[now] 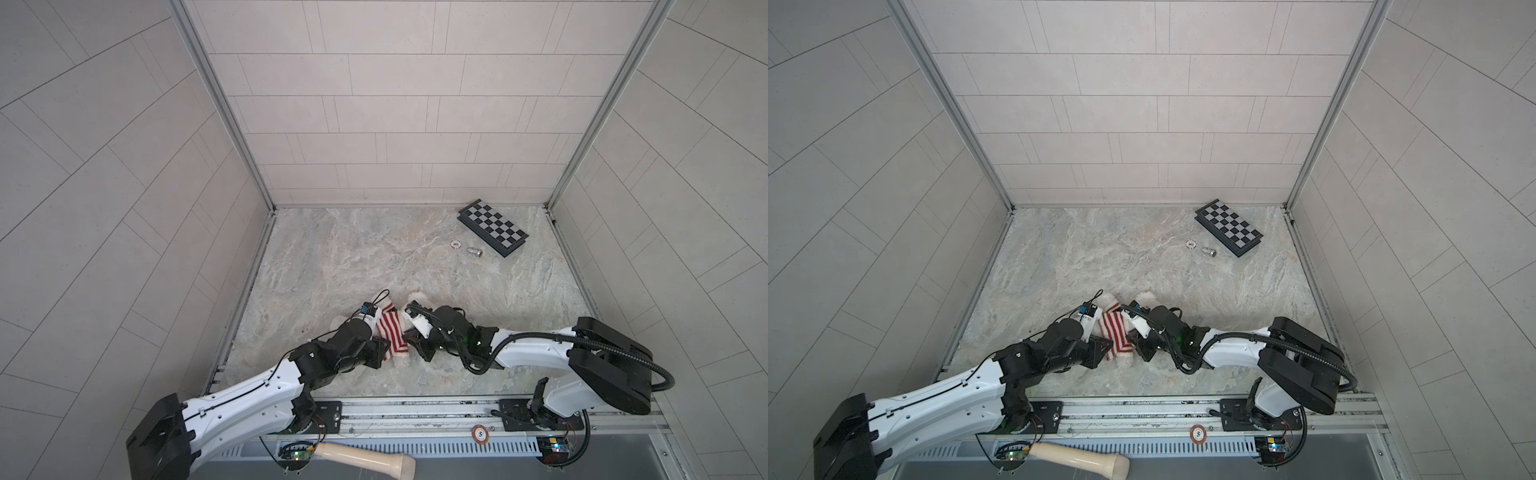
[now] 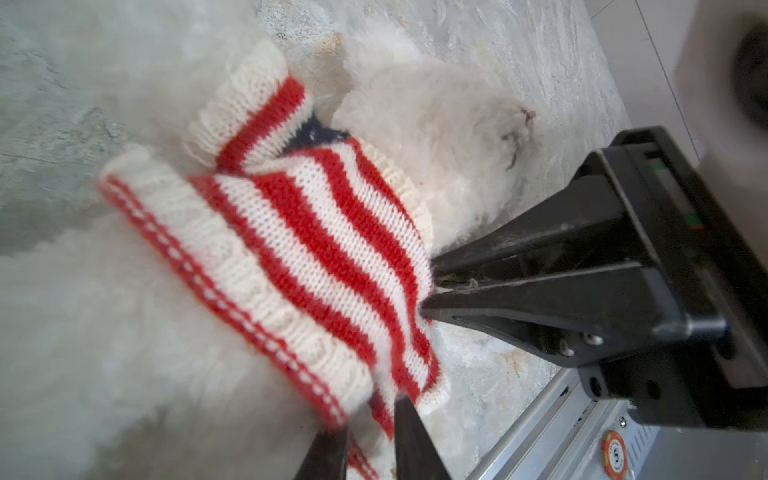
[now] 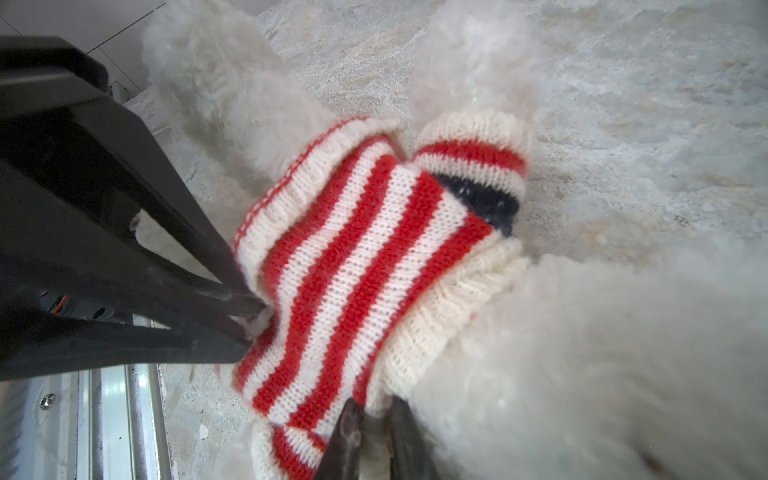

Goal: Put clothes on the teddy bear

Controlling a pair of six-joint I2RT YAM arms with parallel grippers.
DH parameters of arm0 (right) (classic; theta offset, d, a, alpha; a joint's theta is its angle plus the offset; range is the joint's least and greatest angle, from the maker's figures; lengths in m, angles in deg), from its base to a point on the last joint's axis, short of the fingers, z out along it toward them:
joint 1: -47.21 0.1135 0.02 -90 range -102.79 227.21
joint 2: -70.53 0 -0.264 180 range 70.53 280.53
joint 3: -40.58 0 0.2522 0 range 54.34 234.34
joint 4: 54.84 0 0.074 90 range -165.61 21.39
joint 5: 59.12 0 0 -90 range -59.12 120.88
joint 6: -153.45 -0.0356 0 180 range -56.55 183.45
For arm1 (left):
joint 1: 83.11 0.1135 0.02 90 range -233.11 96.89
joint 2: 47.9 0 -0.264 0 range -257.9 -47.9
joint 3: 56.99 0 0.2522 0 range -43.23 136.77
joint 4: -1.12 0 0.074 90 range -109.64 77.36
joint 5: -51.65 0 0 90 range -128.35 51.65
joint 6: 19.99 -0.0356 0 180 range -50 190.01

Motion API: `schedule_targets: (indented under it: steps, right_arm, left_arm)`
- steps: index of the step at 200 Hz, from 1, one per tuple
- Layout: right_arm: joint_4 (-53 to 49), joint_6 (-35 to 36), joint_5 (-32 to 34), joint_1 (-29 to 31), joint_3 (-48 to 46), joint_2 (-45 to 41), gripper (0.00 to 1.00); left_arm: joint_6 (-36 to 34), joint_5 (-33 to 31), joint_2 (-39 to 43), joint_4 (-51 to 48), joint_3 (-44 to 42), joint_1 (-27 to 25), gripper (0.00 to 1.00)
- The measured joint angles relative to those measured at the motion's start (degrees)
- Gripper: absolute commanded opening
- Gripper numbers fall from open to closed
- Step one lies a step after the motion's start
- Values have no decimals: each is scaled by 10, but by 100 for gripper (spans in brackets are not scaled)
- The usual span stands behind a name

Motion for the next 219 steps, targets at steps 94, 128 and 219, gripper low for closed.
schedule_targets:
  steps: [94, 128, 219]
  right_arm:
    - [-21, -1, 27, -1, -11, -91, 34]
    - [-66, 3, 41, -1, -11, -136, 36]
    - [-138, -2, 37, -1, -44, -152, 52]
  left_arm:
    - [-27, -32, 92, -48, 11, 10, 48]
    - [-60, -4, 83, -79, 64, 68, 59]
    - [-147, 95, -73, -71, 153, 230, 67]
